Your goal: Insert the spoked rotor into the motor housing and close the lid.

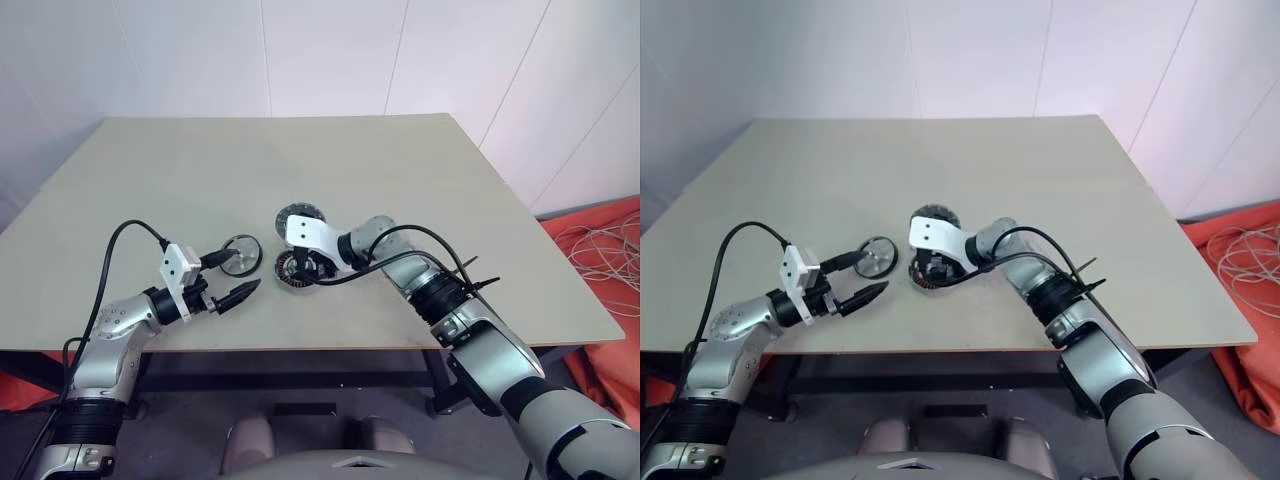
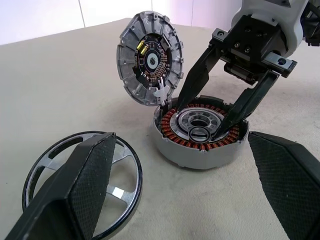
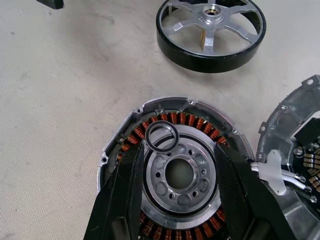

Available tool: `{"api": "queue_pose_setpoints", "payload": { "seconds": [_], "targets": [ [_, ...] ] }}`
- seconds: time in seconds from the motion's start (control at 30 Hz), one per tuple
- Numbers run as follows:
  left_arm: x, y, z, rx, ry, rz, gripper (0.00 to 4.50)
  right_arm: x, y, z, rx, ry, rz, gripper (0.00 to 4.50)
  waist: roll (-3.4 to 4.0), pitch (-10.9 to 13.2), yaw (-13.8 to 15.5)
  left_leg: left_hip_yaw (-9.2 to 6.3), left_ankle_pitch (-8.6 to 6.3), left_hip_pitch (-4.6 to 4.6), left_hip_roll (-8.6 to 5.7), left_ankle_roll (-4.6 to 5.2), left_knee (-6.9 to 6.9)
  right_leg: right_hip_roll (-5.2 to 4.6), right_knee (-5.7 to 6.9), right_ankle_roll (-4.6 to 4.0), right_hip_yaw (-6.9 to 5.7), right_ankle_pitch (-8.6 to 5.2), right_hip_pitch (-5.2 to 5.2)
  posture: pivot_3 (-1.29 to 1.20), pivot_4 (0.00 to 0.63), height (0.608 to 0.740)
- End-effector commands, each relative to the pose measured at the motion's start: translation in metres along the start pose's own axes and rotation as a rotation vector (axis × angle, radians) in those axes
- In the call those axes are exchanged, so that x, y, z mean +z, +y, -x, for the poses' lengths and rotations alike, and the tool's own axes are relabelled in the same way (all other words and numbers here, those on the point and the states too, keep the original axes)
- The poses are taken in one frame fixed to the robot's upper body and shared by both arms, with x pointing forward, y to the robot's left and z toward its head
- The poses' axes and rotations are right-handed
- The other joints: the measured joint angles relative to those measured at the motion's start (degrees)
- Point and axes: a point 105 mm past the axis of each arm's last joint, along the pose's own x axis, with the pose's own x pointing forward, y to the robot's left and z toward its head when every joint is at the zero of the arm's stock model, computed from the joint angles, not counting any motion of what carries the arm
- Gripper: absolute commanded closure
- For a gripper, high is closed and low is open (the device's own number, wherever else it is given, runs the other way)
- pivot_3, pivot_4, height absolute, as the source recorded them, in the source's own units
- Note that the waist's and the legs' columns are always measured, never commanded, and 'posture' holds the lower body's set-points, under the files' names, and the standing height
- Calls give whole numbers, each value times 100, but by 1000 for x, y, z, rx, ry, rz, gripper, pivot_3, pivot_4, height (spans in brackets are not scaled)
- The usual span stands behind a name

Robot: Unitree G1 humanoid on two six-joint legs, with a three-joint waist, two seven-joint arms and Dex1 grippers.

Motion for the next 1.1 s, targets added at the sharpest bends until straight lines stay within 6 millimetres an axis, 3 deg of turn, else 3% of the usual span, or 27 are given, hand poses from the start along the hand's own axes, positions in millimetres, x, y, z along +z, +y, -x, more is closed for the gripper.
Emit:
{"api": "queue_pose_setpoints", "payload": {
  "seconds": [0.03, 0.83, 0.93, 1.03, 1.1],
  "targets": [
    [13, 3, 1, 4, -31, -43, 0, 12, -3, 3, 0, -34, 27, 2051, 0, 0, 1, 0, 0, 0, 0, 0, 0, 0, 0, 0, 0, 0, 0, 0, 0, 740],
    [7, 7, 6, 15, -26, -41, 0, 9, 0, -4, 8, -16, 10, 2051, 0, 0, -40, -1, 0, 1, 0, 0, 0, 0, 0, 0, 0, 0, 1, 0, 0, 740],
    [6, 7, 6, 15, -27, -42, 0, 8, 0, -4, 10, -13, 7, 2676, 0, 0, -63, -1, 0, 1, 0, 0, 0, 0, 0, 0, 0, 0, 2, 0, 0, 740],
    [6, 7, 5, 15, -28, -44, 0, 8, 0, -4, 11, -11, 7, 3718, 0, 0, -81, -1, 0, 1, 0, 0, 0, 0, 0, 0, 0, 0, 1, 0, 0, 740],
    [7, 7, 5, 15, -28, -45, 0, 8, 1, -5, 12, -11, 8, 4018, 0, 0, -98, -1, 0, 3, 0, 0, 0, 0, 0, 0, 0, 0, 6, 0, 0, 740]
  ]
}}
